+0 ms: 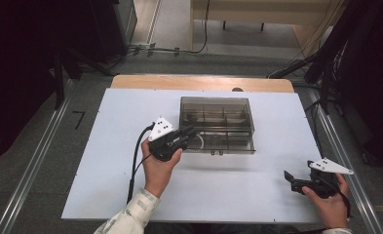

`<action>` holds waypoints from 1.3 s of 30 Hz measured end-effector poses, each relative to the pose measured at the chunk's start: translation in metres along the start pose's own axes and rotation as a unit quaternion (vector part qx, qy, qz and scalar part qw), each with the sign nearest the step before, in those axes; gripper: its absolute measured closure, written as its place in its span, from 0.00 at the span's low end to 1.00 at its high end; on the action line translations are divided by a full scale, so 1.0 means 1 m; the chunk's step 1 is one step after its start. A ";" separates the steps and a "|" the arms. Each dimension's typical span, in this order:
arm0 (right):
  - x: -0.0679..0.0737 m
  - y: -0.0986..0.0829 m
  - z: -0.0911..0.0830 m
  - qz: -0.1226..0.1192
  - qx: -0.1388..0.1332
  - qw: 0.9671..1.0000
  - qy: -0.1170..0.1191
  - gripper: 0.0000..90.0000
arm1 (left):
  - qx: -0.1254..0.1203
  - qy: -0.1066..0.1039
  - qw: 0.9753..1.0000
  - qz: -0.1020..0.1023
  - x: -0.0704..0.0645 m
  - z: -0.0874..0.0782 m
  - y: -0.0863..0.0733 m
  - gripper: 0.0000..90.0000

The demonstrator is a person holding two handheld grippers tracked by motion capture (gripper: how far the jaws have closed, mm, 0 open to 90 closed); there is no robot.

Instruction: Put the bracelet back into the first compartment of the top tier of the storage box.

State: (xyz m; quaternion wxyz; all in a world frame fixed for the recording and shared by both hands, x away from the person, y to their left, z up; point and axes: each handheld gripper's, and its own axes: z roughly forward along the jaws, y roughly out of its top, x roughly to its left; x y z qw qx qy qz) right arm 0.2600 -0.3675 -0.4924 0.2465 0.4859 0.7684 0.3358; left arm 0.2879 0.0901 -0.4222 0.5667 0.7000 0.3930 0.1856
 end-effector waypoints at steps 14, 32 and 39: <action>0.000 0.001 0.001 -0.003 -0.001 1.000 0.001 0.04 | 0.029 0.021 0.999 -0.003 0.002 0.000 -0.003 0.62; 0.001 0.001 0.002 -0.001 0.002 1.000 0.001 0.04 | 0.036 0.050 0.998 0.015 0.005 -0.003 -0.005 0.28; 0.001 0.002 0.003 -0.003 0.000 1.000 0.003 0.04 | 0.037 0.055 0.998 0.016 0.008 -0.007 -0.006 0.21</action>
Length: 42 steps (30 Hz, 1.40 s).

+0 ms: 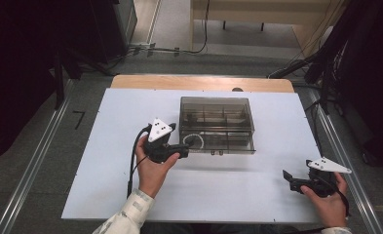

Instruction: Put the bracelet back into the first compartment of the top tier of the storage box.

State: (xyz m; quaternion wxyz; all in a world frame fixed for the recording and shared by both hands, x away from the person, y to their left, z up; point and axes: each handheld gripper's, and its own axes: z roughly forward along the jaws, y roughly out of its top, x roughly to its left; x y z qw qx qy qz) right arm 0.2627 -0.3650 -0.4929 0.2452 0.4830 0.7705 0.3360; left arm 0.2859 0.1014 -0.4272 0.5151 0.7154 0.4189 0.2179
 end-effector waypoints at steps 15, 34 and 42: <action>0.000 0.000 0.000 -0.001 0.000 1.000 -0.002 0.04 | -0.006 0.031 1.000 -0.005 0.022 -0.024 -0.014 0.18; 0.000 0.000 -0.002 0.000 -0.003 1.000 -0.002 0.04 | -0.004 0.051 0.999 -0.019 0.039 -0.045 -0.028 0.16; 0.000 0.000 -0.003 0.000 -0.005 1.000 -0.002 0.04 | -0.008 0.061 0.998 -0.032 0.048 -0.054 -0.035 0.16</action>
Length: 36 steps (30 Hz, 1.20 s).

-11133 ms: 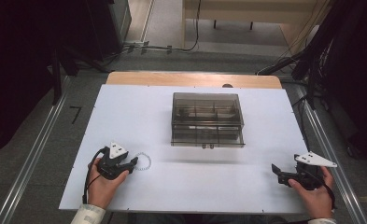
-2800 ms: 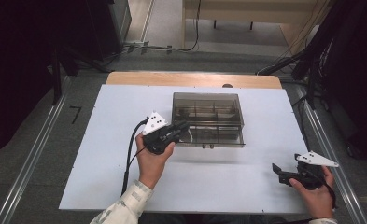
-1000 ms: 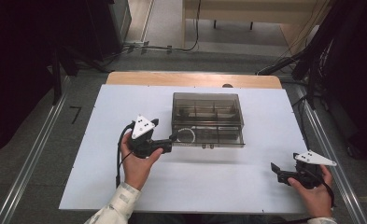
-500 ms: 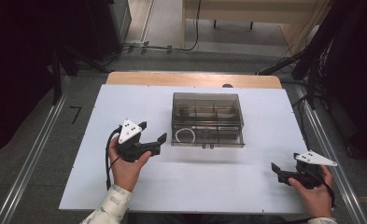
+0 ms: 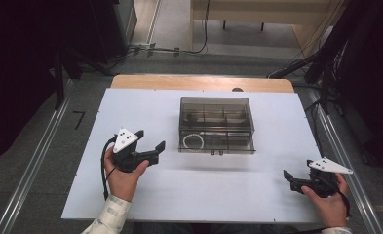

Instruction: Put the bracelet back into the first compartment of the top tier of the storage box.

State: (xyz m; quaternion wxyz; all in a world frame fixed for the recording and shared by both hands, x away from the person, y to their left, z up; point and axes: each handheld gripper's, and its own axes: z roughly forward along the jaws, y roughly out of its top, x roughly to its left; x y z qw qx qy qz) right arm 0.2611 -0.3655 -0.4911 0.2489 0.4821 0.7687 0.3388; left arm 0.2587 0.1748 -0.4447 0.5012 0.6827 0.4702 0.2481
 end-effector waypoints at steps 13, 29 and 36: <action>0.000 0.000 -0.001 0.002 0.000 1.000 -0.001 0.04 | 0.016 0.005 1.000 -0.006 0.009 -0.006 -0.008 0.13; 0.000 0.000 -0.001 0.003 -0.001 1.000 0.000 0.04 | 0.023 0.018 0.999 -0.015 0.025 -0.022 -0.018 0.09; -0.001 0.000 -0.002 0.006 -0.003 1.000 -0.001 0.04 | 0.023 0.028 0.999 -0.020 0.032 -0.029 -0.022 0.09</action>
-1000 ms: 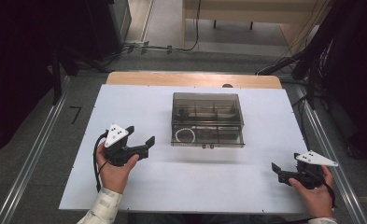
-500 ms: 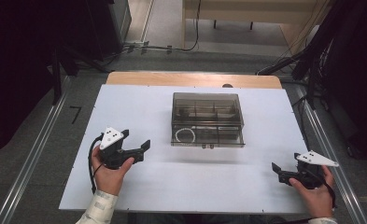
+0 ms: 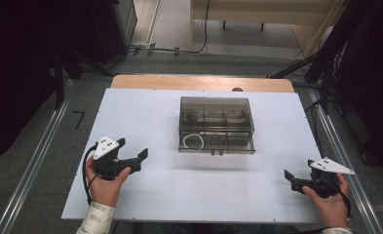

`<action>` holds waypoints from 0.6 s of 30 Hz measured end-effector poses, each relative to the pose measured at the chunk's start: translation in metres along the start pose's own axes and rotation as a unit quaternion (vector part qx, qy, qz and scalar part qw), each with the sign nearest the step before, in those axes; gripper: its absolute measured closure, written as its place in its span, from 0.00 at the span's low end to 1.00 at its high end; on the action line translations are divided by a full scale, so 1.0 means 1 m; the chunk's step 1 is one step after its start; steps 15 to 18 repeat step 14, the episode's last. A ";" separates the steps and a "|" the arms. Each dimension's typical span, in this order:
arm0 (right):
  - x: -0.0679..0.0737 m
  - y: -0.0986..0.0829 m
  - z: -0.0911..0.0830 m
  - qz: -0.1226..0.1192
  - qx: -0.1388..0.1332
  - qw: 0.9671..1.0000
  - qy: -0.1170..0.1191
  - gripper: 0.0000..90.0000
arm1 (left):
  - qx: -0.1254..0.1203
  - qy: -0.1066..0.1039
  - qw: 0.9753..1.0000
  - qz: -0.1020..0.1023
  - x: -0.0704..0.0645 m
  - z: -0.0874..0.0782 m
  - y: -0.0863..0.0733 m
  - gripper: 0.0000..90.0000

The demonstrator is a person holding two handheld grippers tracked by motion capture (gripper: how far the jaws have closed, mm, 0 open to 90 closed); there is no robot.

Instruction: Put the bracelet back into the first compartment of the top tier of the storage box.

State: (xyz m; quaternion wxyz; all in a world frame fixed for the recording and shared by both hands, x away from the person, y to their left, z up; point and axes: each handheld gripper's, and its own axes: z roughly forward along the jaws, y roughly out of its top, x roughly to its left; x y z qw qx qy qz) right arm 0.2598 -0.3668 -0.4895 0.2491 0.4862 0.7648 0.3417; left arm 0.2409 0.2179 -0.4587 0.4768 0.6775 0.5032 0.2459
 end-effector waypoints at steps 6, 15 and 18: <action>0.000 0.000 0.000 0.000 0.000 1.000 -0.001 0.04 | 0.000 0.013 1.000 -0.004 0.008 -0.006 -0.003 0.07; 0.000 0.000 0.000 0.001 0.000 1.000 -0.002 0.04 | 0.004 0.024 1.000 0.001 0.017 -0.012 -0.009 0.04; 0.000 0.000 0.000 0.001 0.000 1.000 -0.002 0.04 | 0.004 0.024 1.000 0.001 0.017 -0.012 -0.009 0.04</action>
